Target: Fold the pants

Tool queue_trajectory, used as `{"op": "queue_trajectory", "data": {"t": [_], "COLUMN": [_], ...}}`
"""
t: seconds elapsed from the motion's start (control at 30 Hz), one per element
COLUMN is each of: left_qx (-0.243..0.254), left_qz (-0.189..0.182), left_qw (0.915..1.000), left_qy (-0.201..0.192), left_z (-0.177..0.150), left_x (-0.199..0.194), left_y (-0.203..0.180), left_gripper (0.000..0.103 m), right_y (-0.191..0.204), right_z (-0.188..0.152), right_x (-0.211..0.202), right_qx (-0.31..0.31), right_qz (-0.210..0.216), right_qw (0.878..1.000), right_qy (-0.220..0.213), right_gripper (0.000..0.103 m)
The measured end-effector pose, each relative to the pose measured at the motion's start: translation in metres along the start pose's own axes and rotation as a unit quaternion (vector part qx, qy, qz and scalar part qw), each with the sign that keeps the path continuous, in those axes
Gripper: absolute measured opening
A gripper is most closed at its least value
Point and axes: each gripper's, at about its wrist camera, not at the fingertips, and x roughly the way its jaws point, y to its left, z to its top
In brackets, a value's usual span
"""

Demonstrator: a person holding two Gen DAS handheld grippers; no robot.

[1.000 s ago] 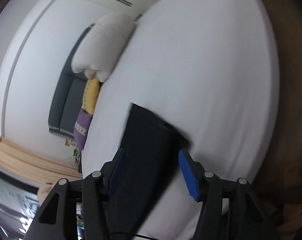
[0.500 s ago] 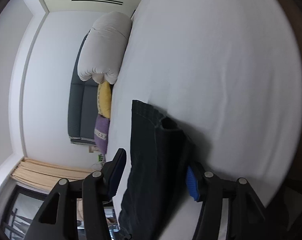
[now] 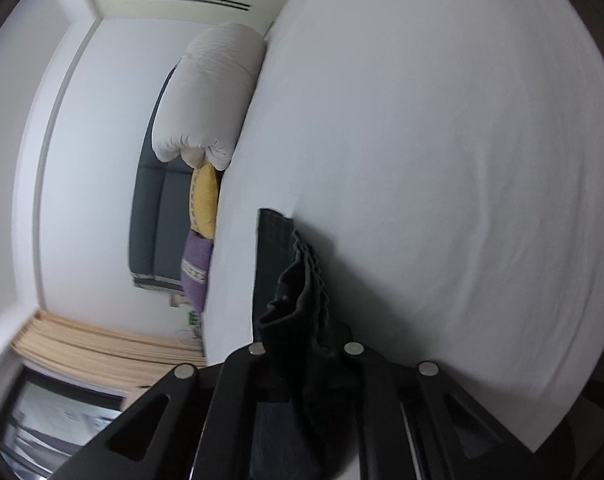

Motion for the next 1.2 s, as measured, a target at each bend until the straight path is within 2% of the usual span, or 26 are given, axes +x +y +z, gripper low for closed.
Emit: {"op": "queue_trajectory", "data": {"t": [0.07,0.13,0.17,0.23,0.27,0.37,0.4,0.47,0.5,0.53,0.6,0.7,0.73,0.9,1.0,1.07,1.1,1.13,1.17,1.2], "left_qx": [-0.003,-0.009,-0.013,-0.022,-0.028,-0.051,-0.057,-0.065,-0.070,-0.074,-0.080,-0.081,-0.085,-0.112,-0.099,-0.088,-0.082,-0.077,-0.071,-0.069], "left_qz": [-0.001,-0.004,-0.006,-0.012,-0.016,-0.035,-0.040,-0.050,-0.056,-0.062,-0.083,-0.099,-0.105,-0.146,-0.142,-0.133,-0.133,-0.127,-0.112,-0.108], "left_qw": [1.0000,0.9999,0.9999,0.9996,0.9994,0.9978,0.9973,0.9964,0.9957,0.9951,0.9929,0.9915,0.9907,0.9827,0.9841,0.9864,0.9867,0.9876,0.9894,0.9900], "left_qy": [-0.002,-0.005,-0.007,-0.011,-0.014,-0.023,-0.024,-0.023,-0.022,-0.022,-0.027,-0.023,-0.019,0.023,0.038,0.042,0.046,0.053,0.059,0.059], "left_z": [0.000,0.001,0.002,0.003,0.003,0.004,0.005,0.006,0.006,0.006,0.009,0.015,0.017,0.037,0.049,0.054,0.056,0.057,0.059,0.055], "left_x": [-0.002,-0.005,-0.007,-0.014,-0.017,-0.026,-0.029,-0.032,-0.034,-0.035,-0.040,-0.039,-0.037,-0.028,-0.029,-0.033,-0.034,-0.037,-0.040,-0.041], "left_y": [0.001,0.004,0.006,0.012,0.015,0.025,0.029,0.032,0.034,0.035,0.037,0.030,0.029,0.028,0.027,0.031,0.033,0.035,0.041,0.042], "left_gripper": [0.002,0.002,0.002,0.002,0.002,0.002,0.002,0.009,0.022,0.043,0.067,0.089,0.092,0.092,0.092,0.087,0.064,0.033,0.025,0.022], "right_y": [0.026,0.067,0.091,0.134,0.153,0.187,0.189,0.181,0.172,0.167,0.163,0.176,0.177,0.201,0.209,0.205,0.205,0.204,0.203,0.203], "right_z": [-0.010,-0.031,-0.048,-0.089,-0.115,-0.202,-0.232,-0.277,-0.301,-0.310,-0.315,-0.316,-0.316,-0.340,-0.361,-0.378,-0.386,-0.394,-0.399,-0.406], "right_x": [-0.001,0.003,0.007,0.017,0.023,0.045,0.056,0.079,0.091,0.094,0.094,0.085,0.081,0.067,0.066,0.061,0.062,0.059,0.060,0.060], "right_qx": [-0.048,-0.126,-0.174,-0.271,-0.323,-0.468,-0.513,-0.585,-0.620,-0.629,-0.622,-0.627,-0.630,-0.668,-0.694,-0.708,-0.715,-0.719,-0.724,-0.731], "right_qz": [-0.014,-0.030,-0.038,-0.053,-0.063,-0.088,-0.102,-0.144,-0.172,-0.178,-0.179,-0.182,-0.183,-0.177,-0.169,-0.158,-0.153,-0.149,-0.145,-0.142], "right_qw": [0.999,0.992,0.984,0.960,0.943,0.874,0.845,0.788,0.753,0.745,0.750,0.750,0.748,0.719,0.696,0.683,0.677,0.673,0.668,0.661], "right_qy": [-0.002,0.008,0.019,0.045,0.059,0.096,0.110,0.125,0.136,0.135,0.133,0.105,0.098,0.070,0.070,0.077,0.084,0.089,0.092,0.095], "right_gripper": [0.009,0.009,0.009,0.009,0.009,0.009,0.009,0.009,0.009,0.009,0.009,0.009,0.009,0.009,0.009,0.009,0.009,0.009,0.009,0.009]}}
